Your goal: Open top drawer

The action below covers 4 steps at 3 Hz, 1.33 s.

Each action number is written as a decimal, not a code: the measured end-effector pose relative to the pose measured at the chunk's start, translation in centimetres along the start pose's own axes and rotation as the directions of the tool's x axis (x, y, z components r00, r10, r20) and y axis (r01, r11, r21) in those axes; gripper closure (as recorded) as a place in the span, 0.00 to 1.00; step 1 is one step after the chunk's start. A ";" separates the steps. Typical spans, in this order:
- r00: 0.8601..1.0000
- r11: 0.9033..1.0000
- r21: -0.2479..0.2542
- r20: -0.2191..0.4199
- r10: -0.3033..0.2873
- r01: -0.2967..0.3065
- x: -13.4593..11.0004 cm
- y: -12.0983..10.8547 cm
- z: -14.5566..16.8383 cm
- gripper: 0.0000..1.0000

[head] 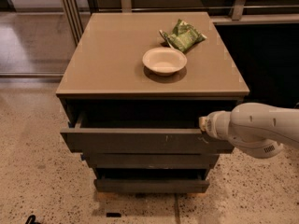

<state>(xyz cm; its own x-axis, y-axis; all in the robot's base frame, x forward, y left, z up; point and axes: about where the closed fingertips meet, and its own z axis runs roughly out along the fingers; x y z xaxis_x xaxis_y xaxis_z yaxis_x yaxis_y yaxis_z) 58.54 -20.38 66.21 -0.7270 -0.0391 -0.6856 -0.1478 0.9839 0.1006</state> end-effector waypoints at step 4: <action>0.996 0.993 -0.087 -0.061 0.071 -0.077 4.0 1.3 -3.3 1.00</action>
Offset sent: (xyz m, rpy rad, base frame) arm -0.0994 0.0084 -0.0437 0.0923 0.2408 0.0216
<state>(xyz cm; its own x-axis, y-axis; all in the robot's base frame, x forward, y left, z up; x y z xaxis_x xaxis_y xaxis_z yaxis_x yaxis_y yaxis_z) 53.23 -19.88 65.92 -0.7754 0.0207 -0.6311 -0.1495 0.9650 0.2153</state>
